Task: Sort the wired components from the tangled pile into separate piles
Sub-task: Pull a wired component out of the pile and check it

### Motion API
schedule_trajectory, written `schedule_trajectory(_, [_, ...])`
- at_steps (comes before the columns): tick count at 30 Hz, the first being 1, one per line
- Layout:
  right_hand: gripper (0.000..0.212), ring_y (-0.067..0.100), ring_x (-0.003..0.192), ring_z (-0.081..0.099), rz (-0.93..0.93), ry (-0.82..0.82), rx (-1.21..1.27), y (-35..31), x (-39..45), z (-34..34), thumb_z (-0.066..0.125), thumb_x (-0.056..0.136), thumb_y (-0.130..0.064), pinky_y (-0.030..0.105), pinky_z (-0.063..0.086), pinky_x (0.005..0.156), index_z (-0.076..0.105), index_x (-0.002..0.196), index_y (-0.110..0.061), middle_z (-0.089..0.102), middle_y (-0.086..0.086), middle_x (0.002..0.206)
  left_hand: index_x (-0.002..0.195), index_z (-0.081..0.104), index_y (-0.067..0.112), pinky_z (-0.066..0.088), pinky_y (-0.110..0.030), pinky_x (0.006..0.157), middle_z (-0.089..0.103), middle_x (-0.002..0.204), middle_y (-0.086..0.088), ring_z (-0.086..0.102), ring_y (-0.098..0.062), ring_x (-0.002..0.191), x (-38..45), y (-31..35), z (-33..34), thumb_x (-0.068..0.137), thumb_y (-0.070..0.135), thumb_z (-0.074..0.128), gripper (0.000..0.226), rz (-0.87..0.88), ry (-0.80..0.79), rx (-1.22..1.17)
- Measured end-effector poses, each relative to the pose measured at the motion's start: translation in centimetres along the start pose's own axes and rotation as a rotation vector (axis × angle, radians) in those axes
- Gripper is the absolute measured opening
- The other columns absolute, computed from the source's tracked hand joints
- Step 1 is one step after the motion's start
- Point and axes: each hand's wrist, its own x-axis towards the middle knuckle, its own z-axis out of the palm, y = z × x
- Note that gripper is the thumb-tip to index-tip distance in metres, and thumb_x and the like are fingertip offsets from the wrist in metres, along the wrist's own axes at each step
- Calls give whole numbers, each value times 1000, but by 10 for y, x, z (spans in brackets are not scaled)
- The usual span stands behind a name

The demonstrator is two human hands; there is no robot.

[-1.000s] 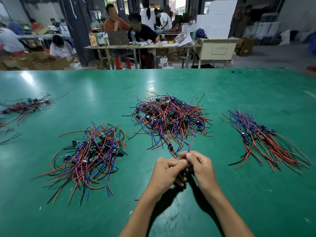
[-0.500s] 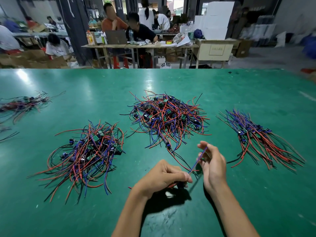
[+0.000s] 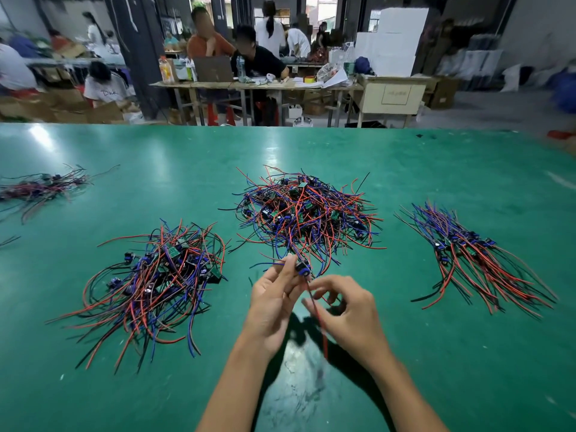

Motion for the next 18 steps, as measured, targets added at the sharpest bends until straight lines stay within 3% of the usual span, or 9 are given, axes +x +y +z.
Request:
schedule_trajectory(4, [29, 8, 77, 61, -76, 45, 26, -11, -1, -1, 78, 76, -58, 13, 43, 67, 74, 90, -33, 69, -17, 84, 88, 65, 10, 57, -19, 57, 74, 76, -7, 71, -11, 62, 0, -3, 1, 73, 18, 75, 20, 32, 71, 3])
schedule_trajectory(10, [11, 7, 67, 64, 248, 146, 449, -18, 4, -7, 73, 85, -40, 20, 48, 64, 78, 81, -31, 75, -2, 75, 95, 73, 12, 57, -18, 70, 77, 91, -9, 74, -14, 78, 1, -9, -4, 71, 17, 78, 25, 61, 85, 110])
schedule_trajectory(14, [19, 6, 57, 55, 406, 267, 658, -19, 9, -6, 76, 78, -41, 15, 45, 56, 79, 77, -22, 72, 1, 69, 81, 81, 16, 57, -19, 71, 77, 93, -13, 75, -16, 82, 2, -12, -2, 70, 20, 78, 11, 52, 36, 156])
schedule_trajectory(18, [27, 6, 55, 56, 598, 423, 850, -15, 15, -10, 78, 73, -43, 14, 42, 51, 73, 71, -16, 73, 0, 73, 99, 75, 7, 59, -20, 71, 77, 97, -17, 76, -20, 86, 2, -12, -4, 77, 21, 78, 26, 46, 51, 178])
